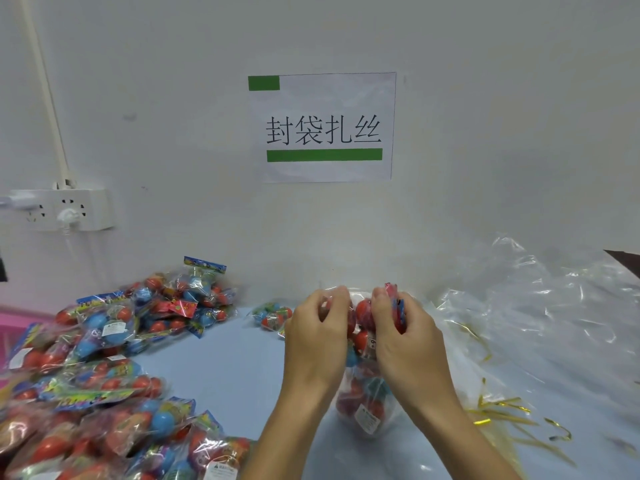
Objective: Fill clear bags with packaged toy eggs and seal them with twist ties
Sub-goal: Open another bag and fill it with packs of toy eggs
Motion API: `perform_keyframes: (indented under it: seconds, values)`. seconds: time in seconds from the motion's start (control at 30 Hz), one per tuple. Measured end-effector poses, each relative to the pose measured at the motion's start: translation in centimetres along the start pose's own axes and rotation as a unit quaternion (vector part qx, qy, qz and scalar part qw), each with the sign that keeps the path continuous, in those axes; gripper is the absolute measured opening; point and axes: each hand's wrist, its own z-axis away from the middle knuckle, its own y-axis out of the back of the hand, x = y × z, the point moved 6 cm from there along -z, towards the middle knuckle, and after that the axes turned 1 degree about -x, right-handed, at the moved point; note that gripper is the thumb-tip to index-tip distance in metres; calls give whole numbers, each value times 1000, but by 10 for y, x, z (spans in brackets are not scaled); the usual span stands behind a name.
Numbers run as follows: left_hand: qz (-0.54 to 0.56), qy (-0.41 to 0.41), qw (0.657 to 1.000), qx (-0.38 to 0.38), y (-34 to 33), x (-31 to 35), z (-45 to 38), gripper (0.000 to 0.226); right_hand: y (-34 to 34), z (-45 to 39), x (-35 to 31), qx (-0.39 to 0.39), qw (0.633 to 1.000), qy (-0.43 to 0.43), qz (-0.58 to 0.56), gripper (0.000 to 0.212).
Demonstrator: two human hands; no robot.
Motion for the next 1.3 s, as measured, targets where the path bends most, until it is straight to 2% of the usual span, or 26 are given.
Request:
perform_keyframes:
  seconds: [0.07,0.1,0.2,0.3,0.43,0.57,0.67,0.77,0.83,0.93,1.03,1.13,1.3]
  values:
    - [9,3,1000,4,-2,1,1,14,-1,1,-5,-12,999,28,17,38]
    - [3,-1,1000,13,-2,0,1,13,-2,1,-7,-22,999,41,22,36]
    - [-51,-21,996,68,3,1,3,24,-6,4,-9,-70,997,40,0,30]
    - [-152,-47,981,109,8,7,7,37,-14,9,-4,-106,990,-33,-89,33]
    - [-186,-76,975,97,5,11,8,46,-13,7,4,-72,993,-81,-55,38]
    - [-146,-67,983,86,4,10,7,51,-5,3,0,-35,997,-53,-39,40]
    - [-65,-18,996,65,1,3,3,53,-4,2,-1,-34,998,-38,-25,38]
    - [-41,19,996,75,4,-2,2,50,-10,6,0,-76,994,-62,-51,33]
    - [-13,43,994,96,9,-7,1,48,-18,11,0,-125,985,-90,-79,38]
    - [26,85,990,110,13,-16,-2,44,-22,16,-5,-140,985,-70,-74,34]
    - [70,96,990,75,6,-15,-2,41,-16,12,-10,-100,994,-12,-37,26]
    - [85,70,993,32,0,-9,-2,44,-8,6,-11,-83,996,21,-17,25]
    - [112,56,992,-21,-7,-2,3,71,5,-3,-12,-75,997,24,-6,24]
